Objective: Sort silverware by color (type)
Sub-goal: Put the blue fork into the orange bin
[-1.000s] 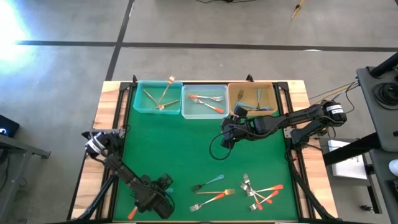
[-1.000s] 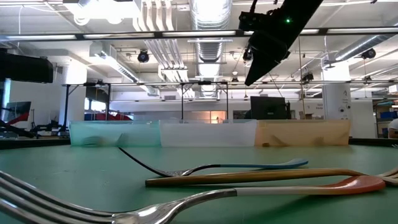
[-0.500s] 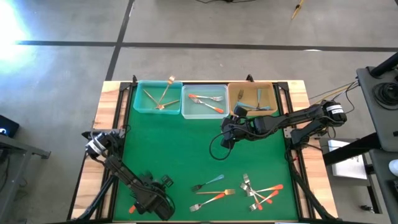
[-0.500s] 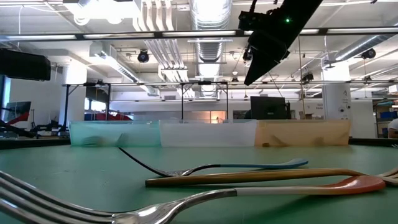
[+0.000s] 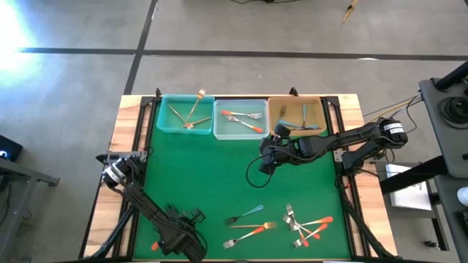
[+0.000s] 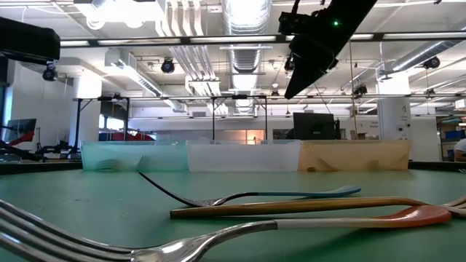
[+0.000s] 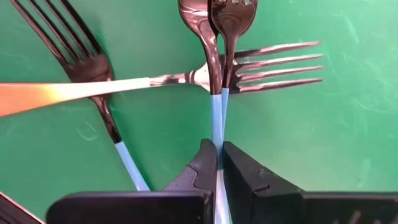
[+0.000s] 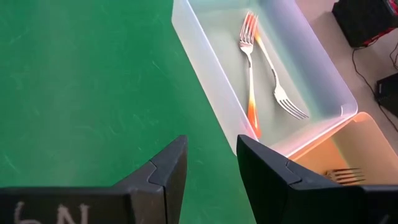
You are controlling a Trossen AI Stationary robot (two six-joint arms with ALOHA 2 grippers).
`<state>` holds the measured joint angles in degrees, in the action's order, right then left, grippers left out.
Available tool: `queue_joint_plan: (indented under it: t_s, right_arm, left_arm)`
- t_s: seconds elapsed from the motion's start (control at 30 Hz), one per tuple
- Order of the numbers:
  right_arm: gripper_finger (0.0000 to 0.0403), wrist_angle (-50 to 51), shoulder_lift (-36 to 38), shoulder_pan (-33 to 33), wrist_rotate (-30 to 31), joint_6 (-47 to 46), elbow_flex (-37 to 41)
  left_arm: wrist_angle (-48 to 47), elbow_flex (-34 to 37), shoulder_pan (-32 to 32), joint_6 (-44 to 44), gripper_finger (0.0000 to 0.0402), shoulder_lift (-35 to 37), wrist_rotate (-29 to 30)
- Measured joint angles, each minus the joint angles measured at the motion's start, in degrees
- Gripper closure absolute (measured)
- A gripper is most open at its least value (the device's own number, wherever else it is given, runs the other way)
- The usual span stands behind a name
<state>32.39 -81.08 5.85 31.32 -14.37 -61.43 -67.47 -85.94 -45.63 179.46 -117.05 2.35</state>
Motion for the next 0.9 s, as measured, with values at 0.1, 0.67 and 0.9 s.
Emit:
queue_joint_plan:
  t_s: [0.1, 0.67, 0.9]
  right_arm:
    - [0.0271, -0.09, 0.0, 0.01, 0.02, 0.0, -0.01]
    - [0.0271, -0.11, 0.0, 0.01, 0.01, 0.02, -0.01]
    - [0.0271, -0.11, 0.0, 0.01, 0.02, 0.0, 0.01]
  left_arm:
    - [-0.28, -0.28, -0.02, 0.33, 0.04, 0.01, -0.27]
    - [-0.99, 0.25, -0.26, 0.55, 0.0372, 0.19, -1.84]
    - [-0.69, 0.25, -0.47, 0.57, 0.0371, -1.31, -1.85]
